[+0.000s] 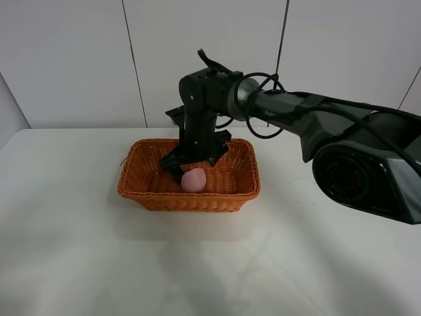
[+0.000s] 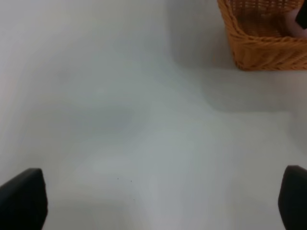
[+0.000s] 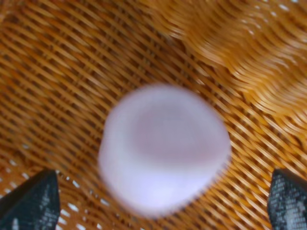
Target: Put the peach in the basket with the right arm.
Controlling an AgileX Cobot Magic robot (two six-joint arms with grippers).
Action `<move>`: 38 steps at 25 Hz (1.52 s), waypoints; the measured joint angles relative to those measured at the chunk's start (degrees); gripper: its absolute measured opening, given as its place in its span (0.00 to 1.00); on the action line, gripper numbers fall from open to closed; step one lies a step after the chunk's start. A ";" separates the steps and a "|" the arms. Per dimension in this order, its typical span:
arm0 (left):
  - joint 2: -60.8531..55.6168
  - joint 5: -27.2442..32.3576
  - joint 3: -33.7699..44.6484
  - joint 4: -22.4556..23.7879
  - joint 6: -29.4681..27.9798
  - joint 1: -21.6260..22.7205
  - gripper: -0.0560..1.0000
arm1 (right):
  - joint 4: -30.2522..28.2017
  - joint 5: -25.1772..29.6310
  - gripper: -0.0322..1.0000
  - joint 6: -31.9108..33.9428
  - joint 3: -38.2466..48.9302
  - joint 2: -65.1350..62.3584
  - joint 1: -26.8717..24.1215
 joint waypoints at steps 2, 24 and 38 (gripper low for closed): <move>0.00 0.00 0.00 0.00 0.00 0.00 0.99 | -0.18 2.78 0.69 0.05 -3.73 0.00 0.00; 0.00 0.00 0.00 0.00 0.00 0.00 0.99 | -0.55 3.66 0.69 -0.08 -11.41 -6.11 -14.39; 0.00 0.00 0.00 0.00 0.00 0.00 0.99 | -0.77 3.66 0.69 -0.12 -11.41 -6.11 -35.67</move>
